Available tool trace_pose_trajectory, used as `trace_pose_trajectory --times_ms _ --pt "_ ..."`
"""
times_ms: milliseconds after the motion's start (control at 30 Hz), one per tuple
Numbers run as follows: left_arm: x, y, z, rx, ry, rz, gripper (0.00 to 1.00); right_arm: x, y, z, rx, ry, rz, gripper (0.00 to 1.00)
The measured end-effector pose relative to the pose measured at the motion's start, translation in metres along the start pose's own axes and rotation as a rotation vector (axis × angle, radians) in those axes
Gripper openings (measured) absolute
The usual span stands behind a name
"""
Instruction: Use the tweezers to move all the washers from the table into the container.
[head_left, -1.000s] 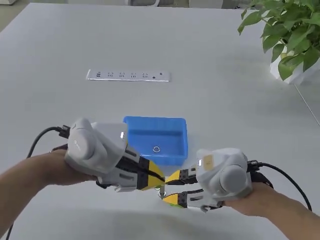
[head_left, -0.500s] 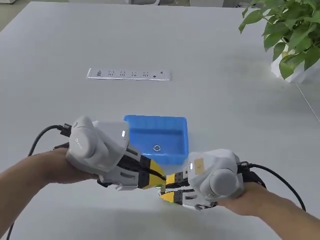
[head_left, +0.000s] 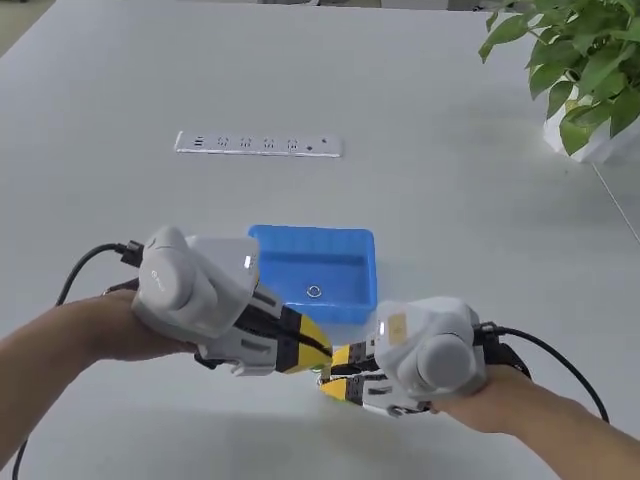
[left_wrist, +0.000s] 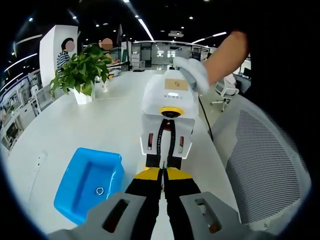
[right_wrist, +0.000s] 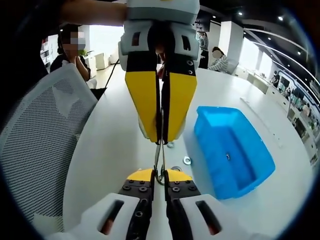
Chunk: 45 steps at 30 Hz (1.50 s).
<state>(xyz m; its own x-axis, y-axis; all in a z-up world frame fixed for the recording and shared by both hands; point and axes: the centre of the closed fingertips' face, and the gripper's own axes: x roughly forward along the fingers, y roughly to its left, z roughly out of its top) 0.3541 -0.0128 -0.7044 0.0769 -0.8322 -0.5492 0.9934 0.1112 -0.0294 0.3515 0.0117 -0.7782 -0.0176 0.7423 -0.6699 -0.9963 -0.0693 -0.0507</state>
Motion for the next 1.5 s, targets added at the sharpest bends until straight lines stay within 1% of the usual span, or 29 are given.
trace_pose_trajectory --times_ms 33,133,567,633,833,1133,1267,1300,1400,1500 --pt "0.0 0.0 0.0 -0.002 0.0 0.0 0.05 0.0 0.0 0.0 0.016 -0.001 0.001 0.08" --pt "0.0 0.0 0.0 -0.009 0.001 0.002 0.05 0.0 -0.001 0.0 0.032 -0.003 0.001 0.07" --pt "-0.002 0.002 0.0 -0.021 0.015 0.005 0.07 -0.001 0.0 0.0 0.047 -0.018 -0.002 0.06" --pt "-0.003 0.002 0.002 -0.026 0.009 0.008 0.08 -0.002 0.0 0.0 0.046 -0.02 0.0 0.06" --pt "-0.011 0.007 0.004 -0.04 -0.002 0.032 0.14 -0.002 0.0 0.001 0.045 -0.024 -0.003 0.06" --pt "-0.018 0.008 0.004 -0.071 -0.008 0.044 0.26 -0.002 0.0 0.001 0.04 -0.02 -0.007 0.06" --pt "-0.021 0.005 0.005 -0.08 -0.01 0.038 0.29 -0.002 0.0 0.001 0.039 -0.017 -0.01 0.06" --pt "-0.022 0.002 0.004 -0.084 -0.006 0.033 0.29 -0.002 -0.001 0.002 0.038 -0.017 -0.012 0.06" --pt "-0.026 0.001 0.001 -0.094 -0.001 0.04 0.36 -0.004 -0.001 0.004 0.034 -0.016 -0.011 0.06" --pt "-0.03 0.001 0.0 -0.117 -0.008 0.054 0.42 -0.007 -0.002 0.008 0.025 -0.016 -0.009 0.07"
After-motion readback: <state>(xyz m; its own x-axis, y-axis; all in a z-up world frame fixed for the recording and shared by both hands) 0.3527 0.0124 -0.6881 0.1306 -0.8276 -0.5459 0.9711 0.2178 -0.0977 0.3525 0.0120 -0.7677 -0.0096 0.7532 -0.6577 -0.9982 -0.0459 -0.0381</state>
